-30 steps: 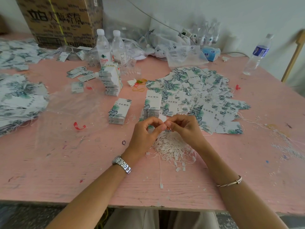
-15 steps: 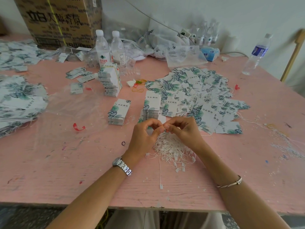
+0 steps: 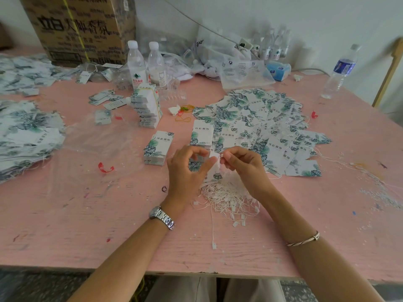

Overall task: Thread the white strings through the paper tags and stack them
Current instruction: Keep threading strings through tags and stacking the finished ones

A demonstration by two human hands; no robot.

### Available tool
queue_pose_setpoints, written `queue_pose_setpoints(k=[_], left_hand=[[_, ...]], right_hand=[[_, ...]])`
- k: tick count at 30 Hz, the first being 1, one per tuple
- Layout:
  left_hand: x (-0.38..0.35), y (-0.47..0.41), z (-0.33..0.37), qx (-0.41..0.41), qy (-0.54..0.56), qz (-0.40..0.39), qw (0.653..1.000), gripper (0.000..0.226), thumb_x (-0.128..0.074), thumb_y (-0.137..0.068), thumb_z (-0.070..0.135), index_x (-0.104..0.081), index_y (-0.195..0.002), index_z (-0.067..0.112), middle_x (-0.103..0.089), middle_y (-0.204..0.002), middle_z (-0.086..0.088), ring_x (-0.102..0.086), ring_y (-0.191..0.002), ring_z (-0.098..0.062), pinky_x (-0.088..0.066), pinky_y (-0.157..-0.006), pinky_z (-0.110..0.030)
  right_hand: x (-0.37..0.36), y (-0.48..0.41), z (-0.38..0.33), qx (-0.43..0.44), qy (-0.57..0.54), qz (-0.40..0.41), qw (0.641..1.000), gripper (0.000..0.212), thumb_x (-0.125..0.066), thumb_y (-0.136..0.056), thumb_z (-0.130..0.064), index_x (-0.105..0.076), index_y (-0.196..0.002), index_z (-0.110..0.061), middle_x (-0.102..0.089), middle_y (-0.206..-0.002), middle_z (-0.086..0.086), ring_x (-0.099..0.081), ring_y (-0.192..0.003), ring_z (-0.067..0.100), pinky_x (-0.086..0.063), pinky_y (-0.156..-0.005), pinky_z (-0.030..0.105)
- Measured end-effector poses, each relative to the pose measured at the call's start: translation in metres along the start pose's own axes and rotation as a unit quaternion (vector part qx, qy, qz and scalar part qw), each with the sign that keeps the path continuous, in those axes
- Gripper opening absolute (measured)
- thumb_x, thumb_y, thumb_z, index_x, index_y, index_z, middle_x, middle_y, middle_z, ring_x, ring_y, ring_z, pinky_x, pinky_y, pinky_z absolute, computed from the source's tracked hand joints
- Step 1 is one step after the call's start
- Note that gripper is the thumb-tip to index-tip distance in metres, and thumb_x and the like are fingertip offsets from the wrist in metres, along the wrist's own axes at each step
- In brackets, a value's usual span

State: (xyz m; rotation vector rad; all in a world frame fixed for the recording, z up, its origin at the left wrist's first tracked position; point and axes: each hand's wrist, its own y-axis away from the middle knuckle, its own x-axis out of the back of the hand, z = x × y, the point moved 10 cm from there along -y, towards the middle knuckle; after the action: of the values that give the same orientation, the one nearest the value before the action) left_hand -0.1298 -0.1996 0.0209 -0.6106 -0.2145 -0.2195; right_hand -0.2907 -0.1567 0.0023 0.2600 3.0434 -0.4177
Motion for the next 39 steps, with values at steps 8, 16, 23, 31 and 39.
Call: queue_pose_setpoints(k=[8, 16, 23, 31, 39], left_hand=[[-0.026, 0.001, -0.003, -0.034, -0.069, -0.115, 0.990, 0.038, -0.040, -0.102, 0.025, -0.064, -0.131, 0.018, -0.072, -0.117, 0.005, -0.064, -0.107, -0.020, -0.038, -0.099, -0.052], [-0.033, 0.007, -0.017, 0.037, 0.024, -0.154, 0.987, 0.028, -0.058, -0.098, 0.024, -0.063, -0.124, 0.033, -0.066, -0.095, 0.016, -0.061, -0.098, -0.005, -0.037, -0.095, -0.023], [-0.028, 0.004, -0.030, 0.148, 0.210, -0.117, 0.959, 0.024, -0.067, -0.094, 0.008, -0.074, -0.104, 0.028, -0.076, -0.098, 0.008, -0.065, -0.087, -0.005, -0.053, -0.073, -0.019], [-0.013, 0.000, -0.042, 0.186, 0.290, -0.023, 0.939, 0.016, -0.072, -0.089, 0.016, -0.074, -0.103, 0.024, -0.076, -0.101, 0.009, -0.068, -0.098, -0.009, -0.055, -0.074, -0.019], [0.011, -0.002, -0.038, 0.113, 0.212, 0.073, 0.968, 0.019, -0.075, -0.089, 0.015, -0.070, -0.103, 0.027, -0.072, -0.104, 0.001, -0.068, -0.100, -0.010, -0.058, -0.071, -0.023]], right_hand=[[0.008, -0.004, -0.004, -0.026, -0.185, -0.004, 0.982, 0.021, -0.057, -0.093, -0.011, -0.074, -0.084, -0.018, -0.072, -0.081, 0.005, -0.057, -0.066, 0.011, -0.049, -0.069, 0.020], [0.027, -0.007, -0.008, -0.016, -0.254, 0.048, 0.966, 0.028, -0.052, -0.095, -0.008, -0.073, -0.079, -0.016, -0.070, -0.085, 0.004, -0.056, -0.065, 0.008, -0.051, -0.068, 0.017], [0.055, -0.003, 0.007, -0.039, -0.161, 0.167, 0.972, 0.009, -0.059, -0.095, -0.007, -0.067, -0.091, -0.008, -0.068, -0.081, 0.002, -0.051, -0.065, 0.009, -0.048, -0.064, 0.017], [0.042, -0.003, -0.009, 0.036, 0.144, 0.149, 0.978, 0.012, -0.068, -0.093, -0.007, -0.073, -0.095, -0.018, -0.069, -0.081, -0.001, -0.055, -0.067, 0.011, -0.046, -0.064, 0.023], [-0.021, 0.008, -0.007, 0.039, 0.178, -0.025, 0.983, 0.032, -0.069, -0.092, -0.028, -0.052, -0.107, -0.006, -0.066, -0.084, 0.001, -0.059, -0.072, 0.021, -0.045, -0.065, 0.043]])
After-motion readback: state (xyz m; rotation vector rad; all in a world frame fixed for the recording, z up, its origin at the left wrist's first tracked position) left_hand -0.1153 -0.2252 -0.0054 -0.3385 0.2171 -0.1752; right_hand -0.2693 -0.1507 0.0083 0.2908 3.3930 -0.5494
